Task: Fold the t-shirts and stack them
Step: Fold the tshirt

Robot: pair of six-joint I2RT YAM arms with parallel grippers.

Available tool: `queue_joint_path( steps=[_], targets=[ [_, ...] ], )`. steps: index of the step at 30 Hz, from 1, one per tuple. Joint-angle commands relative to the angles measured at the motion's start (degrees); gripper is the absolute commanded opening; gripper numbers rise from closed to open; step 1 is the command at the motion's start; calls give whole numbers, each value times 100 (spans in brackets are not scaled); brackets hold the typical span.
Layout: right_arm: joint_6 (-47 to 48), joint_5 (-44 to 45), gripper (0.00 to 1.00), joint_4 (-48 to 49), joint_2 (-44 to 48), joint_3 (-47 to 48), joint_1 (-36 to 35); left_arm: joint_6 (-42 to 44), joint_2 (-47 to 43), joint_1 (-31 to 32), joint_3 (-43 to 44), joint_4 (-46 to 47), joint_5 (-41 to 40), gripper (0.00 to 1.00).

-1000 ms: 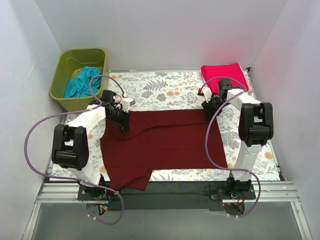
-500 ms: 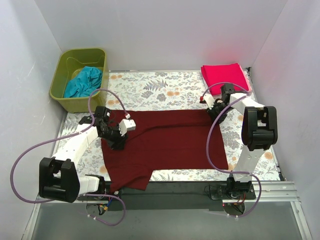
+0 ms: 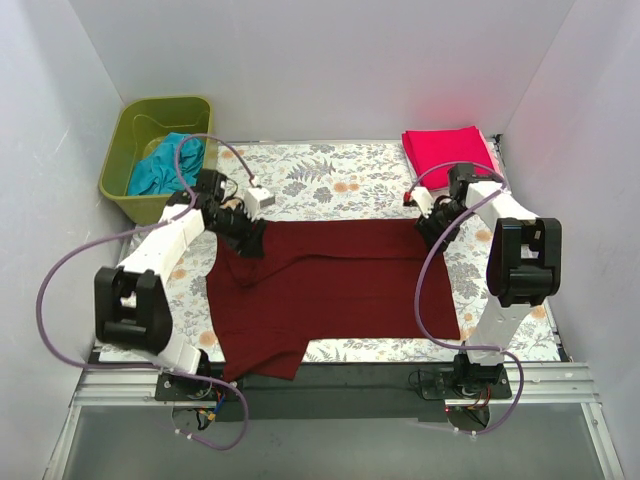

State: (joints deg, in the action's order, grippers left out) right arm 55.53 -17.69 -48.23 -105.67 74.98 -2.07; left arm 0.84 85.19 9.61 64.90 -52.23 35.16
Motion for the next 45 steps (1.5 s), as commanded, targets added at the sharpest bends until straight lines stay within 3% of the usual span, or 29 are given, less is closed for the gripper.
queue_joint_path(
  steps=[1, 7, 16, 24, 28, 30, 31, 34, 40, 45],
  targets=[
    [170, -480, 56, -477, 310, 482, 66, -1779, 750, 24, 637, 696, -17, 48],
    [-235, -630, 52, -626, 90, 974, 75, -2097, 1869, 85, 1217, 503, -694, 53],
    [-455, -753, 51, -635, -121, 1159, 84, -2035, 2195, 261, 963, 679, -1204, 48],
    [-429, -639, 50, -627, -138, 1159, 119, -1351, 1467, 375, 550, 293, -537, 3],
    [-429, -639, 50, -635, -182, 1168, 136, -623, 790, 498, 68, -76, -176, 0],
    [-420, -665, 50, -635, -200, 1133, 145, -349, 316, 638, -126, -200, -9, 9],
    [-420, -683, 50, -635, -209, 1124, 136, -104, 166, 726, -345, -322, 17, 30],
    [-420, -709, 50, -635, -270, 1150, 145, 284, -177, 981, -609, -621, 132, 60],
    [-578, -744, 49, -635, -393, 1335, 136, -39, -116, 973, -383, -563, 9, 60],
    [-999, -736, 43, -521, -604, 1624, 66, -1479, 305, 298, 153, 457, -253, 52]
  ],
)
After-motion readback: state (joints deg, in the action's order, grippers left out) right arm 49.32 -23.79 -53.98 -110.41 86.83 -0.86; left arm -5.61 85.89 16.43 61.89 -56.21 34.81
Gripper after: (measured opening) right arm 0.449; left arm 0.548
